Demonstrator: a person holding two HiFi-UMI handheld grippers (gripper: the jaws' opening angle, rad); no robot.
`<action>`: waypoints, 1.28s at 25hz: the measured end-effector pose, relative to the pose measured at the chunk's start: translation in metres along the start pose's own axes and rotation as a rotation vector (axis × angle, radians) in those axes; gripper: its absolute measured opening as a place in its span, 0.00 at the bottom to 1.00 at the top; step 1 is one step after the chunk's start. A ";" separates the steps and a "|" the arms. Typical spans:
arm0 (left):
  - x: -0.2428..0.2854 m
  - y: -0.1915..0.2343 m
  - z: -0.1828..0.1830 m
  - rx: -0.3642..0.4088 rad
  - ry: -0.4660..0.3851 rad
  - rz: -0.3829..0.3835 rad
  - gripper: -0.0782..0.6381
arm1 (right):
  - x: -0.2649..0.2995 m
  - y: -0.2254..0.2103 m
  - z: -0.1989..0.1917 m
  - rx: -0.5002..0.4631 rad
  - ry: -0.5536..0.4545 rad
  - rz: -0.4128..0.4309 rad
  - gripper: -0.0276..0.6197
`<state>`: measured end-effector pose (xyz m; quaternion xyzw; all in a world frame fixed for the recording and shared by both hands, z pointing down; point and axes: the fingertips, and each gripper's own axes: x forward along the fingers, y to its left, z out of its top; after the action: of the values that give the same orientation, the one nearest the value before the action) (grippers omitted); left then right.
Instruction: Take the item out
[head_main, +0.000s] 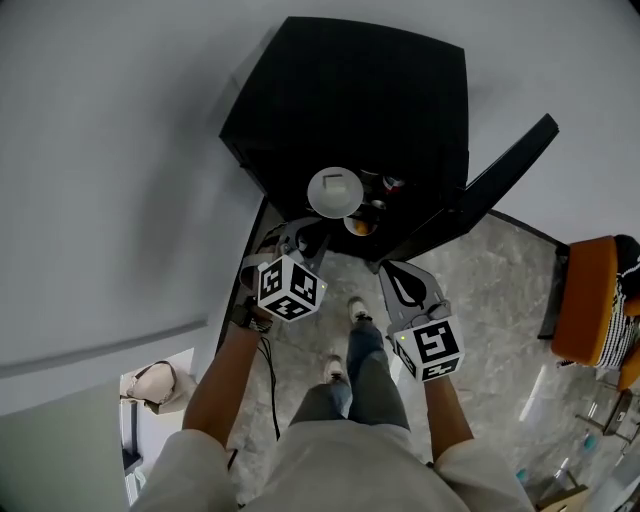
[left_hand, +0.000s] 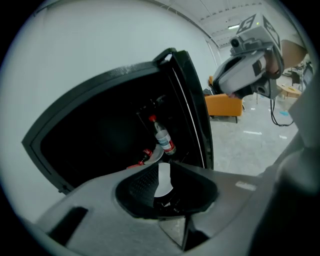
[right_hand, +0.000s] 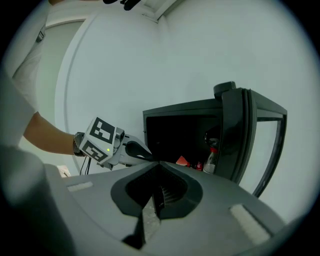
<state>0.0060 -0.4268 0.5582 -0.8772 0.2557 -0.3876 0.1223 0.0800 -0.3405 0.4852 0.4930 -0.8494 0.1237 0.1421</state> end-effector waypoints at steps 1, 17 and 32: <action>0.009 -0.001 -0.005 0.020 0.017 -0.008 0.22 | 0.002 -0.003 -0.001 0.009 0.000 -0.005 0.05; 0.118 -0.018 -0.078 0.177 0.193 -0.066 0.37 | 0.016 -0.020 -0.039 0.077 0.057 -0.002 0.05; 0.195 -0.031 -0.114 0.508 0.277 0.032 0.42 | 0.012 -0.014 -0.069 0.125 0.097 0.040 0.05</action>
<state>0.0433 -0.5090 0.7677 -0.7530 0.1786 -0.5534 0.3081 0.0946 -0.3324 0.5542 0.4774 -0.8417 0.2030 0.1497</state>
